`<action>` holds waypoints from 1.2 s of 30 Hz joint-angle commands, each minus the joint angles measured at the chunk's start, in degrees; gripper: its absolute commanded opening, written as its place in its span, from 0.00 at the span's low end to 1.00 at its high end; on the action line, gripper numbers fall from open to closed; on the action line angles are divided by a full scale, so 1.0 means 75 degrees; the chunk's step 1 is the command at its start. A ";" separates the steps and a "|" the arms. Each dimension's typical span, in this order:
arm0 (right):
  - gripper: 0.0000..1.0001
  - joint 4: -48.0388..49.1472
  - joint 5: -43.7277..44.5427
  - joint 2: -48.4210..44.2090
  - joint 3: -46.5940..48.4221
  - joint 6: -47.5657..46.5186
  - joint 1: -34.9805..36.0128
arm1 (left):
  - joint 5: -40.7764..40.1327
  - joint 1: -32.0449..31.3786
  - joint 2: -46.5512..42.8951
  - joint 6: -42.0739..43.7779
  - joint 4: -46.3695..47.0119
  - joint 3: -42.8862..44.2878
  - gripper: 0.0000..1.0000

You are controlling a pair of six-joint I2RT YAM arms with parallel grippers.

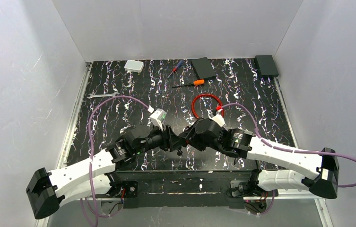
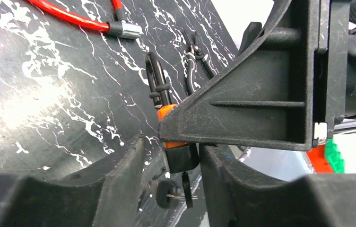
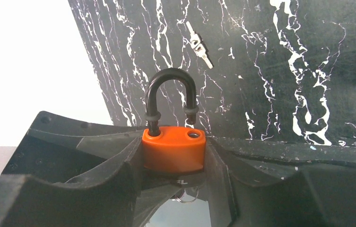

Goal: Unlock with the key

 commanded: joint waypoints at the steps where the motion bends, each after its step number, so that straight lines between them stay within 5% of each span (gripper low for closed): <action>1: 0.01 0.1021 -0.0141 -0.0340 -0.0153 0.0277 0.0111 | -0.0559 0.0022 0.0307 -0.0213 0.0465 0.0030 0.34; 5: 0.01 0.1164 -0.0021 -0.0503 -0.0255 0.0209 0.0120 | -0.0516 0.0019 0.0401 -0.0289 0.0467 0.0069 0.00; 8: 0.03 0.1561 0.0129 -0.0788 -0.0473 -0.0078 0.0120 | -0.0502 0.0021 0.0232 -0.0373 0.0467 -0.0006 0.00; 9: 0.17 0.1720 0.0197 -0.0916 -0.0566 -0.0257 0.0120 | -0.0487 0.0022 0.0120 -0.0388 0.0467 -0.0047 0.00; 12: 0.80 0.2360 0.0506 -0.1398 -0.0983 -0.0982 0.0121 | -0.0595 0.0021 -0.0355 -0.0373 0.0464 -0.0281 0.00; 14: 0.98 0.2497 0.0712 -0.1701 -0.1174 -0.1439 0.0120 | -0.0607 0.0021 -0.0744 -0.0262 0.0467 -0.0440 0.00; 24: 0.94 0.1401 0.1283 -0.1628 -0.0539 -0.2215 0.0120 | -0.0079 0.0033 -0.1831 0.0419 0.0307 -0.0769 0.00; 36: 0.85 0.1614 0.1172 -0.0636 -0.0246 -0.1839 0.0120 | 0.0664 0.0020 -0.0603 0.0490 0.0091 -0.0029 0.00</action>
